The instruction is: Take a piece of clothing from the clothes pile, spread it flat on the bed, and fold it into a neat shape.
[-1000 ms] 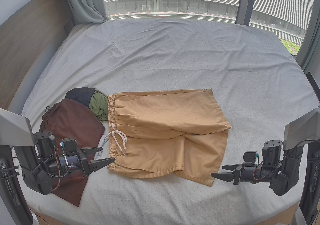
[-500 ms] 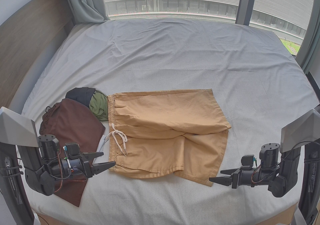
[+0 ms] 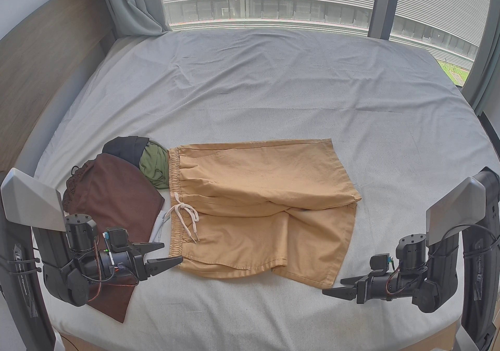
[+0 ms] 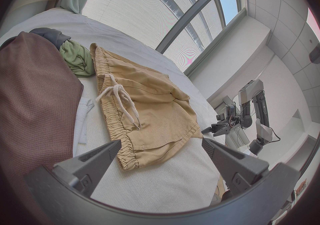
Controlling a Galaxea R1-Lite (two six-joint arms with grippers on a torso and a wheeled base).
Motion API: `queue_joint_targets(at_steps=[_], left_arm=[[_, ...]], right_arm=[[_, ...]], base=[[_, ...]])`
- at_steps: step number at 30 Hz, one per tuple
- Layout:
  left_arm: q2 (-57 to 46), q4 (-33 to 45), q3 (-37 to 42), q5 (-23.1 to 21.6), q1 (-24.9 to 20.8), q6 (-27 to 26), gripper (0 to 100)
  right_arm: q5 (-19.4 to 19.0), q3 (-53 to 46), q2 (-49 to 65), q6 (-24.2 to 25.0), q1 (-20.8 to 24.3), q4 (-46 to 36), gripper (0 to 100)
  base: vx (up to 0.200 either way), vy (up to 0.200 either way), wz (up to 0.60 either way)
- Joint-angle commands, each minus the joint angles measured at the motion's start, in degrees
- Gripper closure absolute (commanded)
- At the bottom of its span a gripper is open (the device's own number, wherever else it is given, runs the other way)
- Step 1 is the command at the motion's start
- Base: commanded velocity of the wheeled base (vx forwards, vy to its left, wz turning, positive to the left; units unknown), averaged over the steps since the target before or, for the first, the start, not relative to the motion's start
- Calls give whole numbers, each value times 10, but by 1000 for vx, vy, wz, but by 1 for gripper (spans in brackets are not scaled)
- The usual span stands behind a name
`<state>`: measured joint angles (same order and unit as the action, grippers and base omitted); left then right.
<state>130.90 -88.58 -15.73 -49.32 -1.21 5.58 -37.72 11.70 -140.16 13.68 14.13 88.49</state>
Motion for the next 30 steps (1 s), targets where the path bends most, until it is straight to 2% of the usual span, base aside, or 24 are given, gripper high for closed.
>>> queue_joint_targets(at_steps=[1,3,10,18,19,30], left_arm=[[0,-1,-1,-1,1,0,0],[-1,0,-1,-1,1,0,0],[-3,-1,-2,-1,1,0,0],[-2,0,-2,-1,1,0,0],[-2,0,-2,-1,0,0,0],[1,-1,-2,-1,0,0,0]], right_arm=[[0,23,-41,5,5,-1,0],[0,26,-42,9,8,-1,0],[5,60,-33,89,41,1,0],[6,68,-32,91,36,2,0],[6,68,-32,91,36,2,100],[7,64,-26,90,33,2,100]], base=[[0,0,0],[0,0,0],[0,0,0],[0,0,0],[0,0,0],[0,0,0]])
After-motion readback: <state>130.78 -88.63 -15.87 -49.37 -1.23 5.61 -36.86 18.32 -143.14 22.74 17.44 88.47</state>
